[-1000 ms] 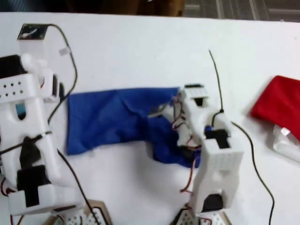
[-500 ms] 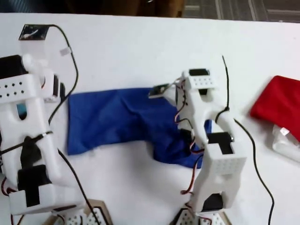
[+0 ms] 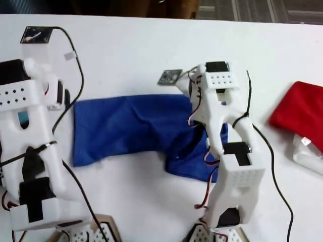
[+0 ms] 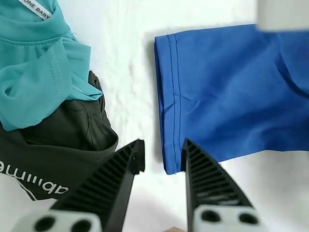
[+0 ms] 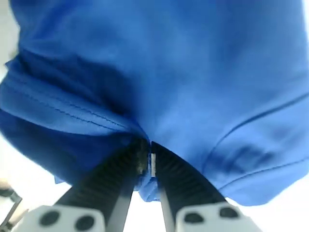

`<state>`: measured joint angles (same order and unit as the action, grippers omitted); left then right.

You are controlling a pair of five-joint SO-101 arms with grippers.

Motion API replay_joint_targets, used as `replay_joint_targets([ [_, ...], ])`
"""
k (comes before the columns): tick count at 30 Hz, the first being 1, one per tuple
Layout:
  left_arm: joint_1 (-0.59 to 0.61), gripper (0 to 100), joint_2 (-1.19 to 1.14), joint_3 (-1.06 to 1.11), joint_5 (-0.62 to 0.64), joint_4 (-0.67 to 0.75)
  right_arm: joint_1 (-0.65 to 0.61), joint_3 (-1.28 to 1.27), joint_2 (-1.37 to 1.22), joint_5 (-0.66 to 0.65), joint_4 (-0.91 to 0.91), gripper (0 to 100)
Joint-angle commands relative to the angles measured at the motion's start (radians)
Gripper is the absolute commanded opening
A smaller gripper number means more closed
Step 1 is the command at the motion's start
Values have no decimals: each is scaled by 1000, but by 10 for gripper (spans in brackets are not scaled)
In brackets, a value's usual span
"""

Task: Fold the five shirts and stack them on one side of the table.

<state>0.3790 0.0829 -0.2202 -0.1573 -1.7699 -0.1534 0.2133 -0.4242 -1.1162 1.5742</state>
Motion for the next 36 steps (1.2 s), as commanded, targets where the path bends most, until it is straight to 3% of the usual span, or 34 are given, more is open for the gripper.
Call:
replay_joint_targets([
  [1, 2, 151, 46, -39, -8, -9, -2, 43, 35, 8, -61, 19],
  [5, 2, 151, 46, -39, -8, -9, -2, 92, -24, 12, -81, 19],
  [9, 2, 151, 46, -39, -8, -9, -2, 198, -102, 110, -70, 19],
  [15, 2, 151, 46, -39, -8, -9, -1, 311, -142, 66, 189, 20],
  [17, 2, 151, 46, -39, -8, -9, 13, 281, -117, 69, 199, 20],
  [27, 0, 151, 46, -35, -8, -9, 51, -331, 340, 52, 171, 22],
  [30, 0, 151, 46, -31, -8, -9, 101, -479, 440, 120, 113, 26],
  [36, 0, 151, 46, -31, -8, -9, 157, -658, 479, 230, 101, 160],
])
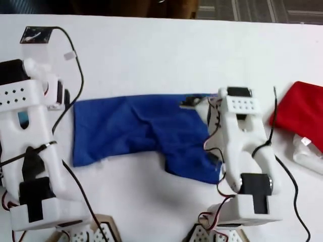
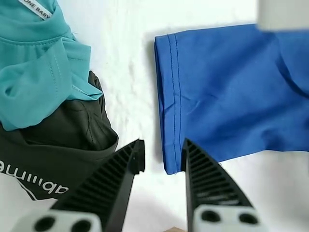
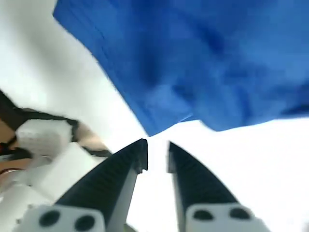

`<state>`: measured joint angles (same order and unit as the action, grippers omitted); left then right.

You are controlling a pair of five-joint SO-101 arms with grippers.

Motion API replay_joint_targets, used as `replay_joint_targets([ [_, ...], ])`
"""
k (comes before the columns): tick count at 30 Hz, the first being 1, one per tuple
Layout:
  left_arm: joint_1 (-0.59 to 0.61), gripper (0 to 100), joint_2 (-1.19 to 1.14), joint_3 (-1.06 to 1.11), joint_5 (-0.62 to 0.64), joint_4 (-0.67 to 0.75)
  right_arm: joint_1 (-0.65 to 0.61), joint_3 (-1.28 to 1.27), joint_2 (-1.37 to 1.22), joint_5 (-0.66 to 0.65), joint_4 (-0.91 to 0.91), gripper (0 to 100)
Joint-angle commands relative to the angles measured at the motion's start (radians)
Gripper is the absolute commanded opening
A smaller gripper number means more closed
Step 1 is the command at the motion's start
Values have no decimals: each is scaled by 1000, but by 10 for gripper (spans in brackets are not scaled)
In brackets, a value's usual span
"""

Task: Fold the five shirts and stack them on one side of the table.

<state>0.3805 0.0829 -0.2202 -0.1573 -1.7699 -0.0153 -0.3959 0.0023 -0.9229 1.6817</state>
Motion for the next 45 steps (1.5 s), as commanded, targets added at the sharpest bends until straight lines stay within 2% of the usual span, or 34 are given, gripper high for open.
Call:
replay_joint_targets([
  [1, -2, 151, 46, -31, -8, -9, 18, -64, 53, 48, -7, 173],
  [7, -2, 151, 46, -31, -8, -9, 8, -132, 44, 78, -79, 181],
  [12, -2, 151, 46, -31, -8, -9, -77, -233, 44, -60, -128, 181],
  [16, -2, 151, 46, -31, -8, -9, -84, -253, 31, -83, -232, 182],
  [21, -2, 151, 46, -31, -8, -9, -84, -245, -104, -143, -251, 181],
  [27, -2, 151, 46, -38, -8, -11, -91, -158, -298, -190, -246, 172],
  [29, -2, 151, 46, -38, -8, -11, -91, -114, -346, -189, -246, 115],
  [31, -2, 151, 46, -38, -8, -11, -91, -72, -377, -187, -245, 5],
  [33, -2, 151, 46, -38, -8, -11, -90, -34, -401, -187, -234, 33],
  [37, -2, 151, 46, -39, -8, -11, -84, 38, -409, -186, -220, 19],
  [45, -2, 151, 46, -39, -8, -11, -50, 264, -341, -186, -65, 19],
])
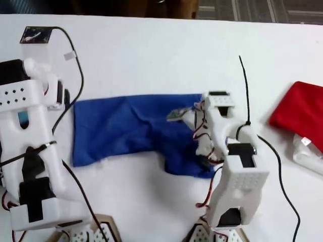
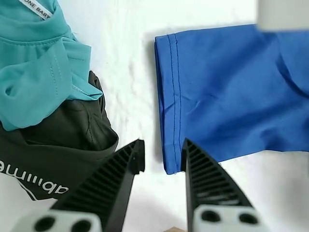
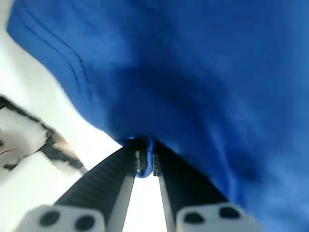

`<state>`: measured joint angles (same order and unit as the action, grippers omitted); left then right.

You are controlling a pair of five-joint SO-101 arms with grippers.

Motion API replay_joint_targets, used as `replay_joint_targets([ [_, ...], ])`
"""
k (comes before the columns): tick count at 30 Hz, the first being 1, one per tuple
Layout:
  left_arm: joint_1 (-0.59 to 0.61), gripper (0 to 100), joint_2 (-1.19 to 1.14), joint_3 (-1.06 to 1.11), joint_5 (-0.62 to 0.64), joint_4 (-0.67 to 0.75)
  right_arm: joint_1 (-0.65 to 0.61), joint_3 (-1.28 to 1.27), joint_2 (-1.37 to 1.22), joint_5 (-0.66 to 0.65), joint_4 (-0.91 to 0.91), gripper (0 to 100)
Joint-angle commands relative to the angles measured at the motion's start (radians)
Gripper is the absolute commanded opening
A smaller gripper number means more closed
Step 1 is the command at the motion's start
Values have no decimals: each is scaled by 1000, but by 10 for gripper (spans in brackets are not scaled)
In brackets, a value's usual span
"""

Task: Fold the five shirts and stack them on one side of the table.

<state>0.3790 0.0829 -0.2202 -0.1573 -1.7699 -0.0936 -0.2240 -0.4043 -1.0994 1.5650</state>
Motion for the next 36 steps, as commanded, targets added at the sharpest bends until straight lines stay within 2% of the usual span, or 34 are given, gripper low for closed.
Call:
replay_joint_targets([
  [1, 0, 151, 46, -39, -8, -11, 36, 121, 76, -9, 64, 19],
  [14, 0, 151, 46, -39, -8, -12, 41, 358, 94, 40, 82, 19],
  [18, 0, 151, 46, -39, -8, -11, 30, 384, 93, 40, 16, 19],
  [27, 0, 151, 46, -39, -8, -11, -108, 388, 8, 40, -114, 19],
  [36, 0, 151, 46, -39, -8, -11, -76, 390, -42, 40, -185, 19],
])
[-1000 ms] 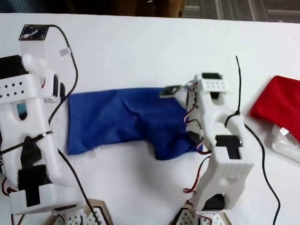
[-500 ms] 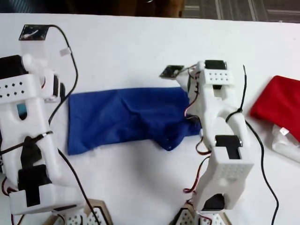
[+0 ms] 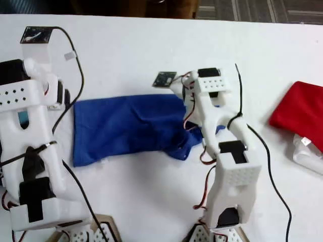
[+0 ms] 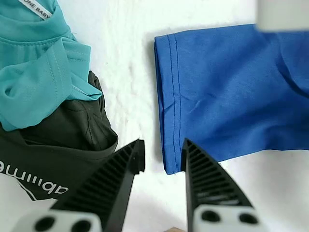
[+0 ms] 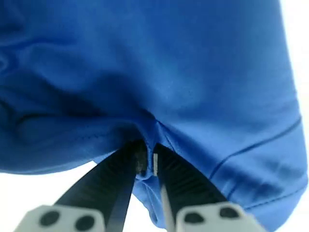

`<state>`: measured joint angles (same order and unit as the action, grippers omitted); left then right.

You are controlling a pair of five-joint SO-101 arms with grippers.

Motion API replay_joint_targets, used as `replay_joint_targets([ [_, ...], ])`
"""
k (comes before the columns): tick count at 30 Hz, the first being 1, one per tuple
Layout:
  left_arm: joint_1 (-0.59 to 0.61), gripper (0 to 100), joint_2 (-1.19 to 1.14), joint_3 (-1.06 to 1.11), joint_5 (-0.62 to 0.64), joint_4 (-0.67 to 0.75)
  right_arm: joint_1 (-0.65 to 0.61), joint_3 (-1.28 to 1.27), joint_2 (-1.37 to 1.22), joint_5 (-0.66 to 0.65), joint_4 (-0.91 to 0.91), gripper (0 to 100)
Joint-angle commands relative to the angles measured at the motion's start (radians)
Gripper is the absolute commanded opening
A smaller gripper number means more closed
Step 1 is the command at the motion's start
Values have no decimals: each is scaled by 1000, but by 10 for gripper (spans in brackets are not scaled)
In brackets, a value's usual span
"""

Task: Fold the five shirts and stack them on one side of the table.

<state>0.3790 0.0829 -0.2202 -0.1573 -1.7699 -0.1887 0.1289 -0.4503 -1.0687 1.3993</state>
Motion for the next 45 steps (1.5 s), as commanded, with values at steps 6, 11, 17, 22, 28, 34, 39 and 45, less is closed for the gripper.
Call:
replay_joint_targets([
  [6, 0, 151, 46, -39, -8, -11, 70, 103, 1, 94, -64, 19],
  [11, 0, 151, 46, -39, -8, -11, 51, 109, -1, 178, -71, 19],
  [17, 0, 151, 46, -39, -8, -11, 41, 118, -81, 176, -74, 115],
  [22, 0, 151, 46, -39, -8, -11, 59, 192, -143, 176, -70, 223],
  [28, 0, 151, 46, -39, -8, -12, 68, 417, -150, 178, 16, 223],
  [34, 0, 151, 46, -39, -8, -12, 84, 491, -153, 175, 58, 223],
  [39, 0, 151, 46, -39, -8, -12, 124, 505, -133, 176, 116, 222],
  [45, 0, 151, 46, -39, -8, -12, 189, 565, -76, 178, 278, 5],
])
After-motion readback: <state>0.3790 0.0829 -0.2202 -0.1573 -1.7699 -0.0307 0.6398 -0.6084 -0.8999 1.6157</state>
